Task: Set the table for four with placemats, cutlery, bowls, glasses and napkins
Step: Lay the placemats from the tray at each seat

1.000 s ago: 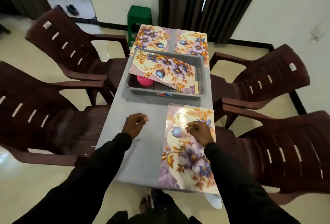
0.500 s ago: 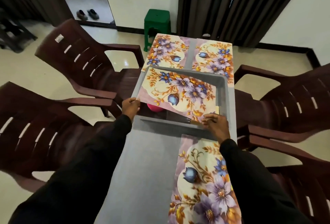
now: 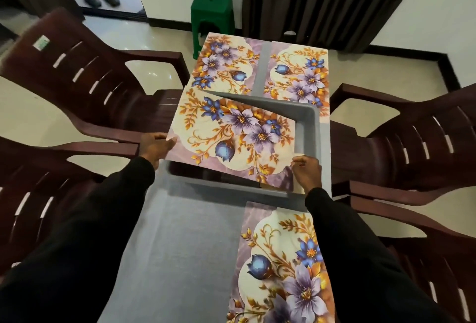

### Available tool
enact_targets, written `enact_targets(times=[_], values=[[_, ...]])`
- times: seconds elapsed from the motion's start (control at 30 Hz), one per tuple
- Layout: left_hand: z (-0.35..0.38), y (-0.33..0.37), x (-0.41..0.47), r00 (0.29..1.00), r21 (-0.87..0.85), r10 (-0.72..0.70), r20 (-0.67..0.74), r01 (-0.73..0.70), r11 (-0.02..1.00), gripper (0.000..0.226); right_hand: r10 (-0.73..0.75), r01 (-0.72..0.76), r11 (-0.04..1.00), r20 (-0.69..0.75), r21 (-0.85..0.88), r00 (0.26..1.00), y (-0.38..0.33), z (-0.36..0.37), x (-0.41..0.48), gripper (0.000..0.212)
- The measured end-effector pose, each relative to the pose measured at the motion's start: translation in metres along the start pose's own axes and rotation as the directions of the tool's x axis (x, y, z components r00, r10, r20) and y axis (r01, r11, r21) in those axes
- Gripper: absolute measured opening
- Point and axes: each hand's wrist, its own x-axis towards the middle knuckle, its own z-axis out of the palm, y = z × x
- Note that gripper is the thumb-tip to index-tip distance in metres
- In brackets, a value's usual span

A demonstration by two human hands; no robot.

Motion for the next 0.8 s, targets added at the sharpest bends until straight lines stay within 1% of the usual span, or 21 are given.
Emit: enact_targets(times=[0.07,0.13,0.2,0.23,0.3,0.37,0.43,0.53,0.67,0.8], values=[[-0.017,-0.011,0.001,0.999,-0.016,-0.051,0.002,0.051,0.999,0.010,0.032,-0.033,0.999,-0.022,-0.032,0.999,-0.002,0.004,0.007,0.015],[-0.035,-0.021,-0.001,0.998,0.006,-0.065,-0.012,0.065,0.998,0.022,0.059,-0.060,0.997,-0.027,-0.044,0.998,-0.001,0.010,0.016,0.019],[-0.050,-0.031,-0.006,0.997,-0.003,-0.079,-0.024,0.079,0.997,0.020,0.093,-0.093,0.995,-0.002,-0.044,0.996,-0.002,0.016,0.022,0.025],[-0.057,-0.036,-0.010,0.995,-0.023,-0.093,-0.031,0.092,0.995,0.017,0.111,-0.110,0.994,0.026,-0.018,0.994,-0.001,0.020,0.023,0.026],[-0.072,-0.048,-0.016,0.991,-0.044,-0.106,-0.080,0.103,0.994,0.023,0.116,-0.124,0.990,0.098,0.075,0.988,-0.007,0.028,0.015,0.023],[-0.085,-0.061,-0.022,0.988,-0.069,-0.123,-0.097,0.116,0.991,0.034,0.091,-0.108,0.986,0.136,0.126,0.987,-0.011,0.036,0.006,0.017],[-0.095,-0.069,-0.029,0.987,-0.109,-0.137,-0.085,0.127,0.986,0.038,0.039,-0.062,0.988,0.158,0.143,0.987,-0.012,0.045,0.000,0.019],[-0.107,-0.074,-0.042,0.988,-0.159,-0.127,-0.089,0.112,0.981,0.039,-0.011,-0.016,0.984,0.151,0.176,0.988,-0.024,0.050,-0.011,0.028],[-0.127,-0.082,-0.063,0.990,-0.188,-0.104,-0.100,0.084,0.979,0.036,-0.077,0.038,0.964,0.139,0.263,0.987,-0.038,0.045,-0.038,0.025],[-0.145,-0.100,-0.092,0.994,-0.171,-0.082,-0.076,0.068,0.983,0.038,-0.106,0.072,0.961,0.113,0.265,0.988,-0.035,0.036,-0.089,0.023]])
